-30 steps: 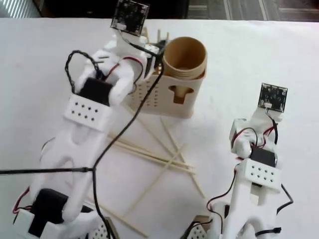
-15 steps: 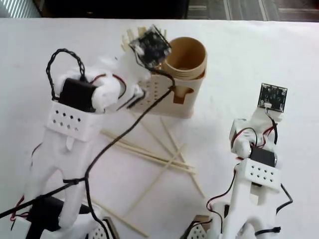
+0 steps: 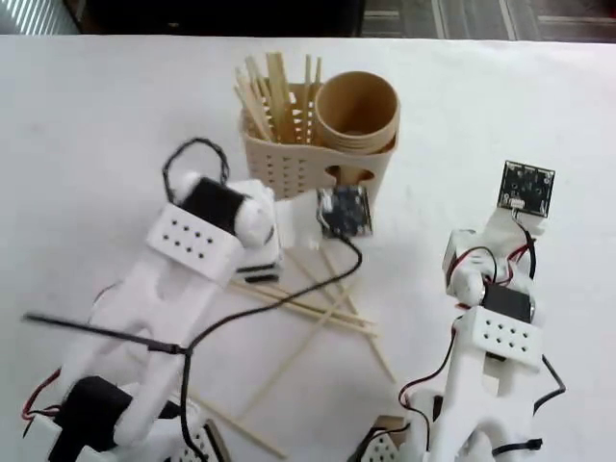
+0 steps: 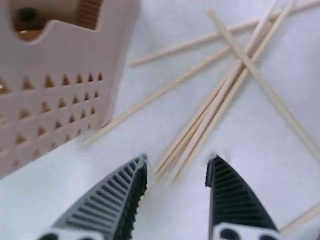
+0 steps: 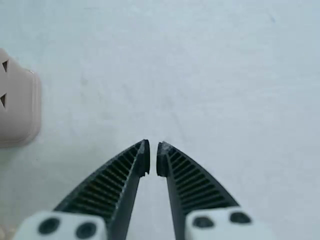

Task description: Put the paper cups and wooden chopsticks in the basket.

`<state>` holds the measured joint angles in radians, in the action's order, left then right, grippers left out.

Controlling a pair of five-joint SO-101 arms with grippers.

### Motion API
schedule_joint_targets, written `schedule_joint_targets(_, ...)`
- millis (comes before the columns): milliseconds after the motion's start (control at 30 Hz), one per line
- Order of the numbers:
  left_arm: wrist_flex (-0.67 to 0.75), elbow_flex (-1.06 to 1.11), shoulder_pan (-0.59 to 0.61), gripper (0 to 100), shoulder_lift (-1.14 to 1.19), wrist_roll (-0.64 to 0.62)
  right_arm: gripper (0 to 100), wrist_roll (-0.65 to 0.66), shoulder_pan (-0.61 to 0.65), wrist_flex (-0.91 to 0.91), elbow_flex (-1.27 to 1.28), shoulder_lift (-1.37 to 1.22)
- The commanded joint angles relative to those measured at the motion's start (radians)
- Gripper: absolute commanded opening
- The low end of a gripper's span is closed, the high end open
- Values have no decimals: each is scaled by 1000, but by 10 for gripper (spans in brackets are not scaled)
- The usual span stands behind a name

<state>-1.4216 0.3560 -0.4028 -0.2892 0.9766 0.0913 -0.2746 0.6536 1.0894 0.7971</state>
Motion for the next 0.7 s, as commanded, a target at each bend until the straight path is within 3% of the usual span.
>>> schedule_joint_targets(0, 132, 147, -42, 203, -31, 31, 42, 2, -4, -15, -26, 24)
schedule_joint_targets(233, 295, 264, -88, 204, 12, 31, 42, 2, -4, -15, -26, 24)
schedule_joint_targets(667, 301, 58, -88, 199, 435, 21, 42, 2, -10, -15, -26, 24)
